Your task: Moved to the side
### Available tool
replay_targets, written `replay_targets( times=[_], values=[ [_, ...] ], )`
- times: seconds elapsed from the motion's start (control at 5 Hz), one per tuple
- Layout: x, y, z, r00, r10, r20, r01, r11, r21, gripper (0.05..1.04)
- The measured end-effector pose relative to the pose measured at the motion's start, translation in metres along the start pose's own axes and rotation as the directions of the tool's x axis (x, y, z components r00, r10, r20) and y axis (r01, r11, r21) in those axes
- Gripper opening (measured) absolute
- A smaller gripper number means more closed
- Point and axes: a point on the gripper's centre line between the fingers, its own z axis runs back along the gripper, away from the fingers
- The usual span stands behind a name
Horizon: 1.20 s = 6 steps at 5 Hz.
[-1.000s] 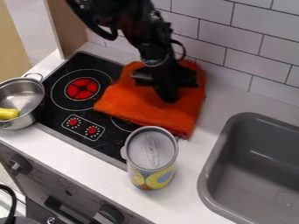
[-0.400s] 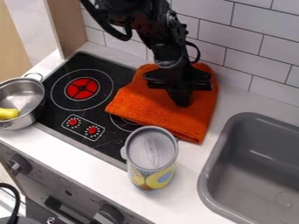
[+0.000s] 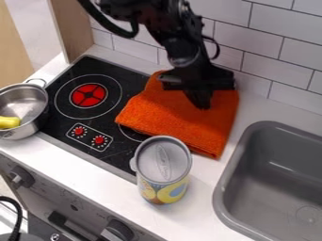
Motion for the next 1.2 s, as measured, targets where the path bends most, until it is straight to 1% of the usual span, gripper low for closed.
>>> replay_targets(
  times=[0.2,0.4,0.6,0.8,1.0,1.2],
  values=[
    [0.01,0.002,0.018,0.999,0.04,0.026,-0.04,0.999,-0.007,0.194],
    [0.016,0.006,0.022,0.995,0.082,0.063,-0.083,0.997,0.007,0.424],
    [0.02,0.011,0.03,0.99,0.09,0.105,-0.094,0.995,0.029,0.718],
    [0.021,0.034,0.033,0.983,0.107,0.149,-0.122,0.988,0.097,0.98],
    [0.022,0.064,0.04,0.982,0.128,0.139,-0.149,0.976,0.161,0.997],
    [0.016,0.095,0.061,0.984,0.15,0.094,-0.164,0.971,0.174,0.998]
  ],
)
